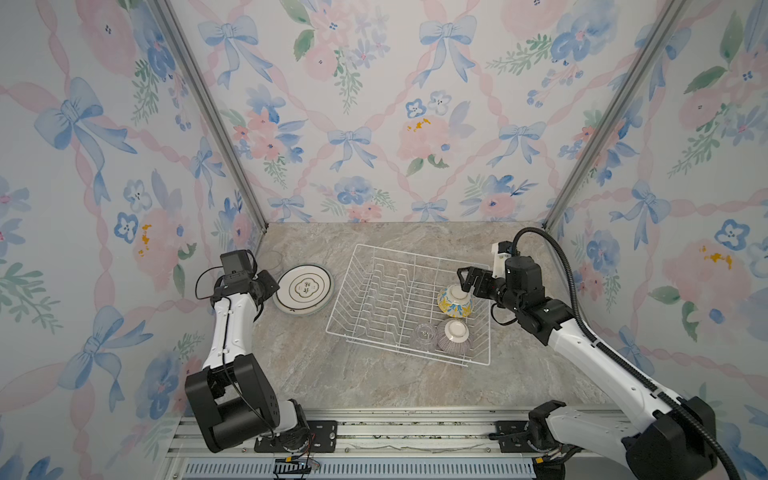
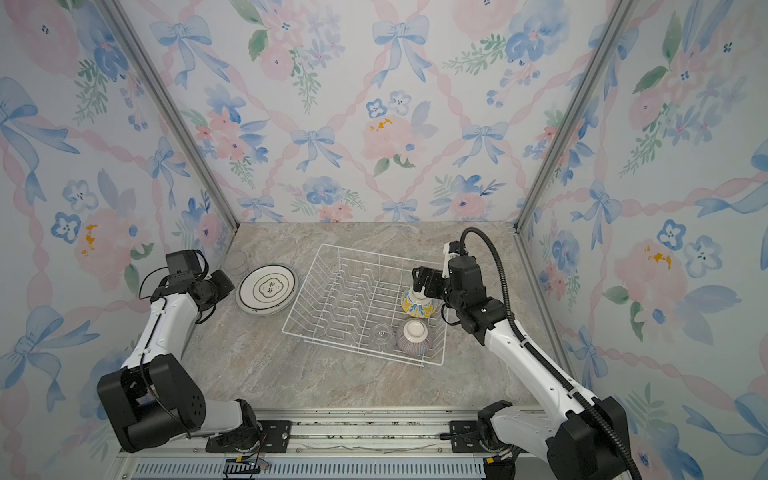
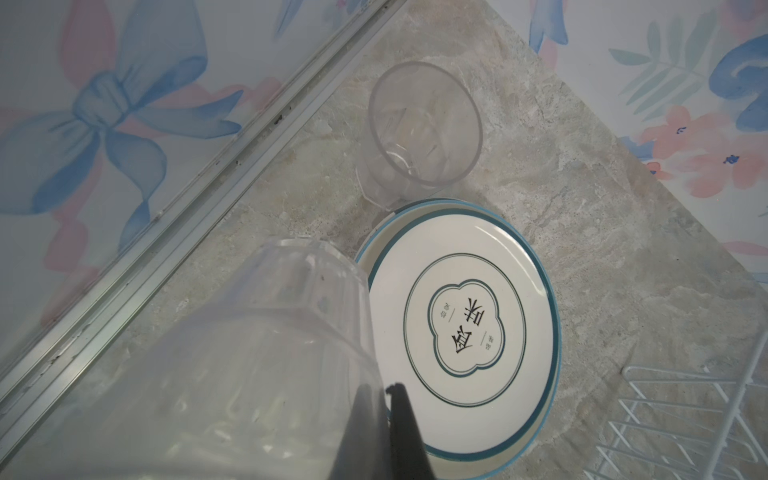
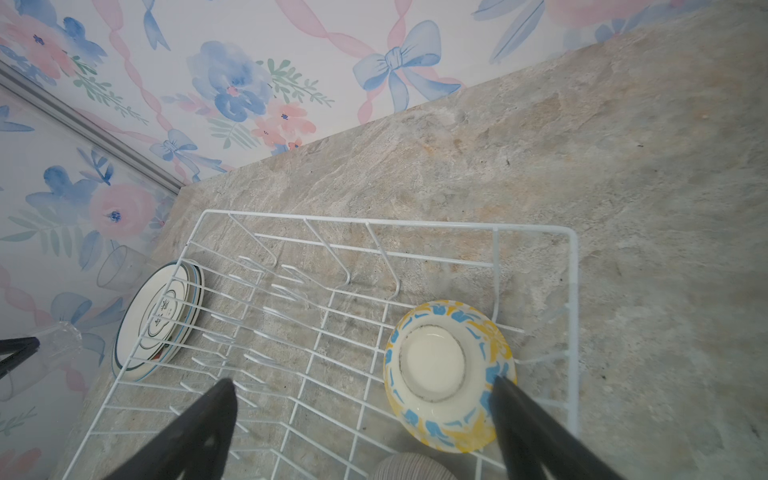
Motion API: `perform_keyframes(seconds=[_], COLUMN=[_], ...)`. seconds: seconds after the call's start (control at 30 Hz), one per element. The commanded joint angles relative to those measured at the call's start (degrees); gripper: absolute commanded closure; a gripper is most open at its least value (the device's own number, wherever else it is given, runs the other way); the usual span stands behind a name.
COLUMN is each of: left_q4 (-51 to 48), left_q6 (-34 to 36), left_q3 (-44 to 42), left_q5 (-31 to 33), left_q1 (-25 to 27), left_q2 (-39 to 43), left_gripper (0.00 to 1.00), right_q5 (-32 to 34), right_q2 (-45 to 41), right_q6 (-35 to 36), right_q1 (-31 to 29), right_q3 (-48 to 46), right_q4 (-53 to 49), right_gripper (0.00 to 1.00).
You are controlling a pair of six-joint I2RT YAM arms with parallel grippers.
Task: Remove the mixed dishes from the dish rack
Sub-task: 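Carry the glass toward the plate stack with left gripper while right gripper withdraws, then lower the glass upright beside the first glass and open the left gripper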
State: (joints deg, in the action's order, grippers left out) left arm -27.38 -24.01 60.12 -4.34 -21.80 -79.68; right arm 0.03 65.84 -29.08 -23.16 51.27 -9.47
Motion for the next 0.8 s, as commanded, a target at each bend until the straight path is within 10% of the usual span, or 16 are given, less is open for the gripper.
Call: perform_keyframes(seconds=[0.0,0.77], left_q4=[-0.01,-3.31], left_q6=[0.54,4.06], left_q3=[2.83,13.38], left_q5=[-1.4,4.36], left_q1=[-0.31,-0.96], left_q2=[-2.7,-18.3], left_gripper=[1.0,1.0], right_q5=[-0.87,-2.71], right_q2=[-0.47,1.07], right_q6=[0.47,0.53], right_q1=[0.81,3.03], right_q3=[-0.73,-0.87], right_q4=[-0.46,-0.81], right_gripper=[0.03,0.03])
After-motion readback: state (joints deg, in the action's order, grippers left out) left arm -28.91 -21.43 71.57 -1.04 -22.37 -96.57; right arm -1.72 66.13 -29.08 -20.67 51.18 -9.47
